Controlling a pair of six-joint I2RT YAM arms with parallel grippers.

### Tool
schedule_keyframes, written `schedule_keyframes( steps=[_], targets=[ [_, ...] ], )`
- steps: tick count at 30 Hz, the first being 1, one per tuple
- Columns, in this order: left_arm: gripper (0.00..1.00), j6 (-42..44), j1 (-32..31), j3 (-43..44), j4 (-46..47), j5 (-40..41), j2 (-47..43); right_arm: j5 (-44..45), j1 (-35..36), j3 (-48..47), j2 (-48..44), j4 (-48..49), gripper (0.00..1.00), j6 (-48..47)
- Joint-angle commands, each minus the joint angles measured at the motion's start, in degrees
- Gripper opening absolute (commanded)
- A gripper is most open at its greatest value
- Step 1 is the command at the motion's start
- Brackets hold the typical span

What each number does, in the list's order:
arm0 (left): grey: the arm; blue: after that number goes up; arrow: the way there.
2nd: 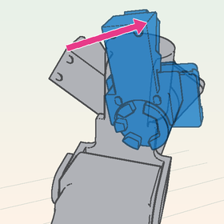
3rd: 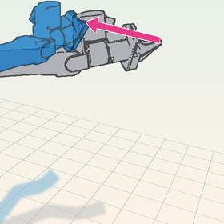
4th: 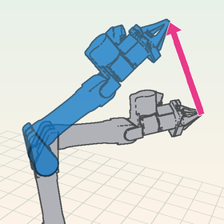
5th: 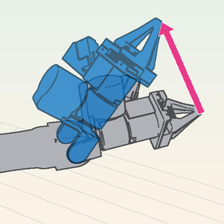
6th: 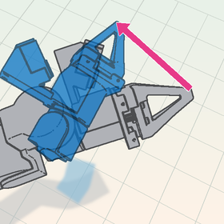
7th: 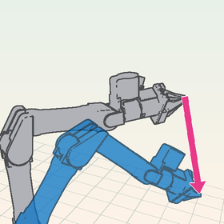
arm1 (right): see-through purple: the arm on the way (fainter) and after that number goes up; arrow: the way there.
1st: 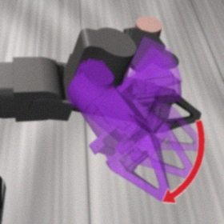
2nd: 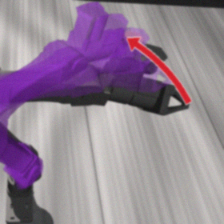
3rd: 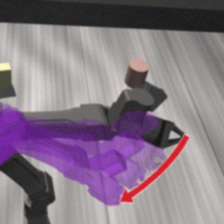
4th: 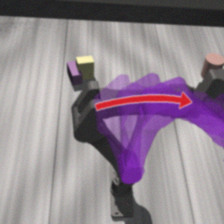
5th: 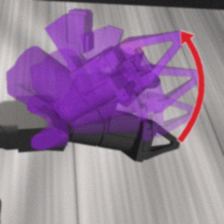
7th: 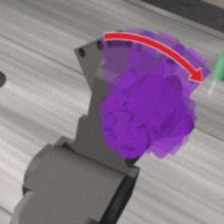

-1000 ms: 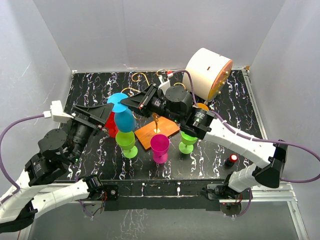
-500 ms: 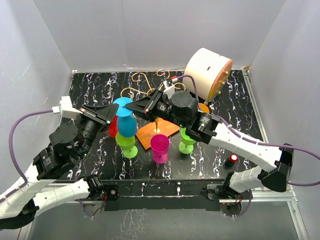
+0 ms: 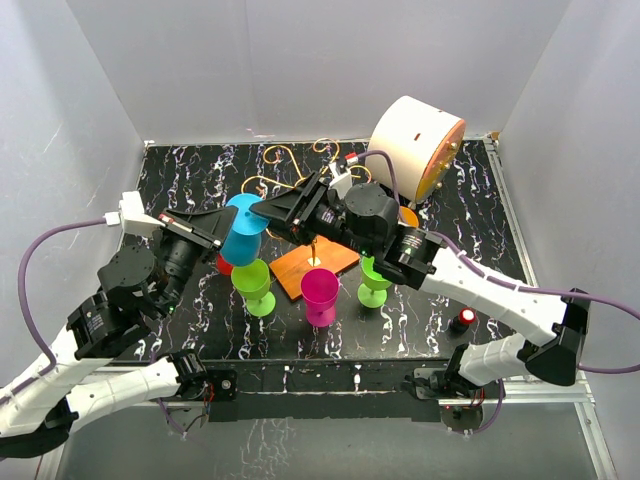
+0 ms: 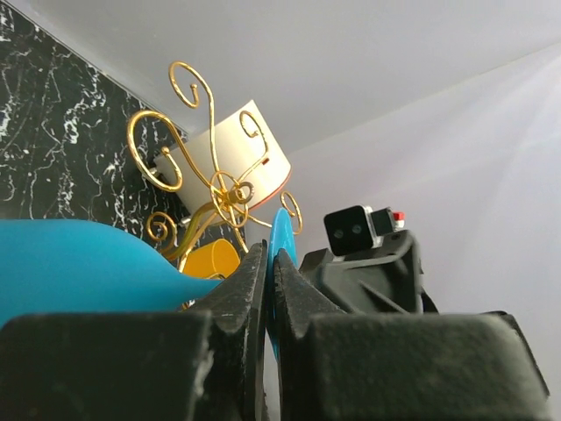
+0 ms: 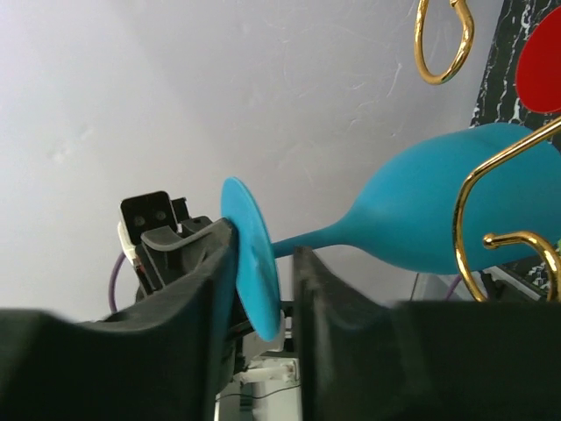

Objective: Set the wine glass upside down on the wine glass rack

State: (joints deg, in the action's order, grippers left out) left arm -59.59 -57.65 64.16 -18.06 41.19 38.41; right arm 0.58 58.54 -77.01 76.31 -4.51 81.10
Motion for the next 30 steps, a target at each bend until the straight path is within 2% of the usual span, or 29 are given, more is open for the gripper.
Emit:
schedule_keyframes(
  steps=[1, 3, 6, 13, 18, 24, 30],
  targets=[
    [0.0, 1.2, -0.1, 1.3, -0.3, 4.2, -0.7, 3.1, 0.2, -0.3, -3.3, 1.1, 0.52, -1.4],
    [0.0, 0.5, -0.1, 1.4, -1.3, 5.4, -0.9, 4.5, 0.1, -0.2, -3.9, 0.0, 0.62, -1.8],
    [0.0, -0.1, -0.1, 0.9, -0.9, 5.6, -0.8, 7.0, 0.2, 0.1, -5.5, -2.1, 0.67, -2.6],
    [0.0, -0.4, -0.1, 1.3, 0.0, 4.7, 2.7, 14.0, 0.2, 1.2, -10.3, -7.1, 0.66, -5.5],
    [0.0, 5.3, -0.1, 0.9, 5.2, 6.4, 6.8, 17.2, 0.2, 3.0, -14.7, -7.9, 0.65, -9.3],
    [0.0, 9.8, -0.1, 1.5, 9.6, 7.8, 10.9, 15.9, 0.2, 3.9, -17.3, -7.7, 0.64, -12.6],
    [0.0, 9.9, 0.9, -0.2, 12.8, 6.9, 12.2, 12.0, 0.2, 4.6, -17.9, -6.0, 0.6, -15.1]
  ],
)
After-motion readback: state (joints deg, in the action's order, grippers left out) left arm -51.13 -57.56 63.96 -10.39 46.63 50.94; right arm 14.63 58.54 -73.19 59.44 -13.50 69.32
